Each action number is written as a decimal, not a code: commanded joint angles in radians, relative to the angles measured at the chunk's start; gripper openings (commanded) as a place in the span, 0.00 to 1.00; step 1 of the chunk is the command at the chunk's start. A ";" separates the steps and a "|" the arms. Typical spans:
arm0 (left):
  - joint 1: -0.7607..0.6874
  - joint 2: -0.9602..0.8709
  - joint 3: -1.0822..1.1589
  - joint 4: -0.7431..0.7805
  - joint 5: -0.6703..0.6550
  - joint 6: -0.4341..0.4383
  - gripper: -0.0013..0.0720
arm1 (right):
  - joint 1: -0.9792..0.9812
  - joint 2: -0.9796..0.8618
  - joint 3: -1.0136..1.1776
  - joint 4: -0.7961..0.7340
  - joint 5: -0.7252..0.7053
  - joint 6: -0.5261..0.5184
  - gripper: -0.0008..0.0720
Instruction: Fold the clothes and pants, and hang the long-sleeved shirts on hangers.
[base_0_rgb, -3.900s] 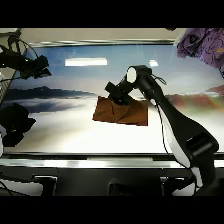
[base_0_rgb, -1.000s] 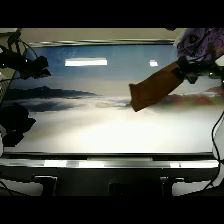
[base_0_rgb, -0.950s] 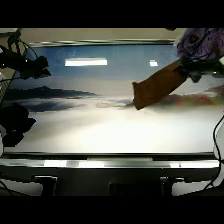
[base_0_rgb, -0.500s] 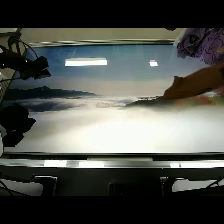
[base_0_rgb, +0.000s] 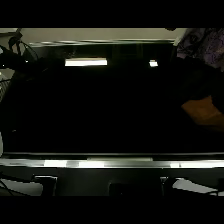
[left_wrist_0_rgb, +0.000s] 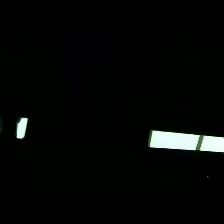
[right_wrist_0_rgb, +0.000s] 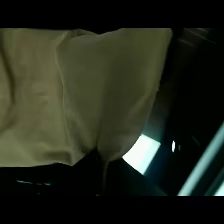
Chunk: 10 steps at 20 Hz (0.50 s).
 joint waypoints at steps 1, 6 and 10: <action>-0.001 0.000 -0.014 0.000 -0.021 0.000 0.04 | -0.027 0.144 -0.298 -0.065 -0.074 0.014 0.05; -0.001 0.000 -0.025 0.000 -0.032 0.000 0.04 | -0.027 0.263 -0.531 -0.194 -0.081 0.056 0.05; -0.001 0.000 -0.025 0.000 -0.031 0.000 0.04 | -0.027 0.301 -0.587 -0.262 -0.081 0.063 0.05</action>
